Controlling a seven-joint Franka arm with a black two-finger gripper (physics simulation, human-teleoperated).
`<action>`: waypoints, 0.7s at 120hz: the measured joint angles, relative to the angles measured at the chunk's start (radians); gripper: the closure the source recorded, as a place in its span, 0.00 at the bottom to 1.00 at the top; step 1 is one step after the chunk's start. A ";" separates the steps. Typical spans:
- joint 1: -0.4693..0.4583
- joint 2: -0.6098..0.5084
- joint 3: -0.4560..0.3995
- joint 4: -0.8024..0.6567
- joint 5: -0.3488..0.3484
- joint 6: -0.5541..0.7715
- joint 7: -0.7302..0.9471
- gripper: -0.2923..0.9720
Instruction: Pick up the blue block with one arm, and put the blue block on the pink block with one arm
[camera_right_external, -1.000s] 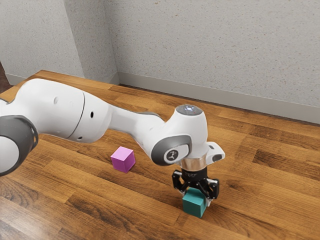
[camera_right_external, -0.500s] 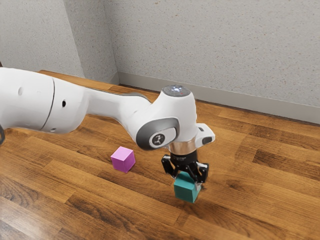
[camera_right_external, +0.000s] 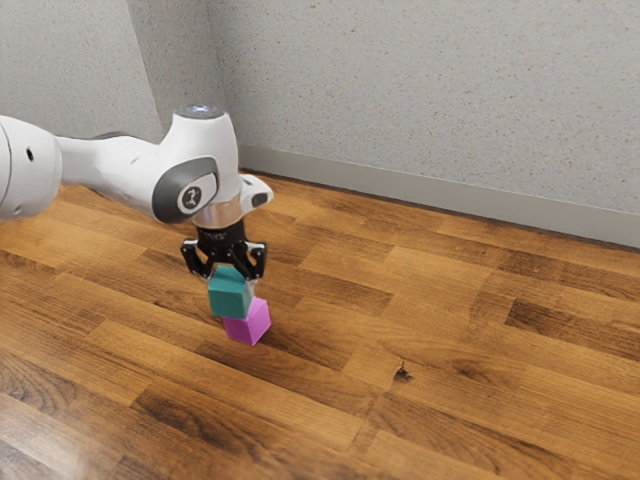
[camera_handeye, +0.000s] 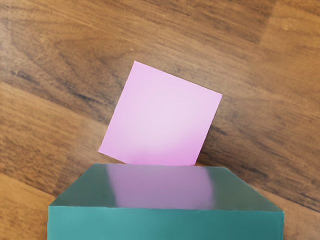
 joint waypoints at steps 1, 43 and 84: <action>0.001 0.000 0.001 0.000 -0.004 0.000 0.006 0.46; 0.023 0.055 0.008 0.054 -0.082 -0.020 0.258 0.46; 0.072 0.121 0.006 0.111 -0.099 -0.042 0.428 0.47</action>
